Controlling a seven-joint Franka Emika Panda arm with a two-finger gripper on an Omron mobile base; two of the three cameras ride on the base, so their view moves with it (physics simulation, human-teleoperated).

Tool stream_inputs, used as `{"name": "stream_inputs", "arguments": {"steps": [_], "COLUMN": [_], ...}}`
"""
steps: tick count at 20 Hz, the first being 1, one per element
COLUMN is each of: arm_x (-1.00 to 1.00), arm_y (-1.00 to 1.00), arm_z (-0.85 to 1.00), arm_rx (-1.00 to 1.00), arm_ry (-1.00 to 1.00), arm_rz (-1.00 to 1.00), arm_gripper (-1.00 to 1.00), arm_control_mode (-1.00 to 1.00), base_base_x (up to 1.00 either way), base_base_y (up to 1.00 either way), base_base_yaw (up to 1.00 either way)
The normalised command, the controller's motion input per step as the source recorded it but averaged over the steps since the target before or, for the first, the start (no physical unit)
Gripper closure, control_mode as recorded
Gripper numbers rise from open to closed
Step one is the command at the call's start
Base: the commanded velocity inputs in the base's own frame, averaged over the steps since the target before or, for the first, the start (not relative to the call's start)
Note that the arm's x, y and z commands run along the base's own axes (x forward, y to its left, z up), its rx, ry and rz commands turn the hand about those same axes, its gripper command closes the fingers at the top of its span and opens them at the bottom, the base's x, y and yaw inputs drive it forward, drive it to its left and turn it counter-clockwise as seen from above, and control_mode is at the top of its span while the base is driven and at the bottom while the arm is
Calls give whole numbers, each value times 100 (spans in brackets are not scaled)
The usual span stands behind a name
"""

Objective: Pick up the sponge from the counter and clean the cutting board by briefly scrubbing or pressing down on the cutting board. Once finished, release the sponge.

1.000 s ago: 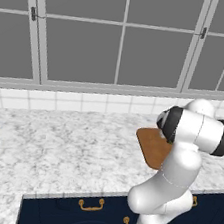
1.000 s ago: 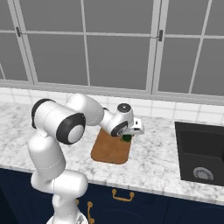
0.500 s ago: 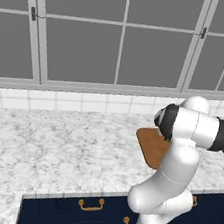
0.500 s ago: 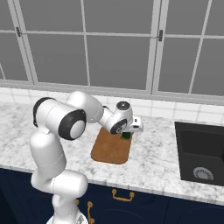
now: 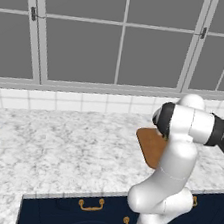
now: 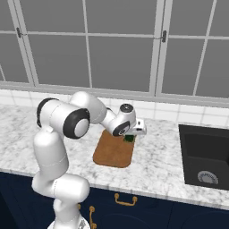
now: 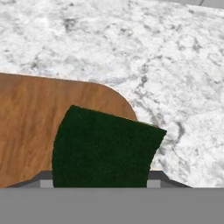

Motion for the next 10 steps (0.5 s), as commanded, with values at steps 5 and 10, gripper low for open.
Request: {"name": "stream_inputs", "arguments": {"steps": [5,10], "arm_x": [0,0], "arm_y": [0,0], "arm_z": [-21,-22], "arm_rx": [0,0], "arm_ry": [-4,-3], "arm_rz": [0,0], "arm_gripper": [100,100], "arm_control_mode": [-100,-100], "base_base_x": [0,0], "base_base_y": [0,0], "base_base_yaw": [0,0]}}
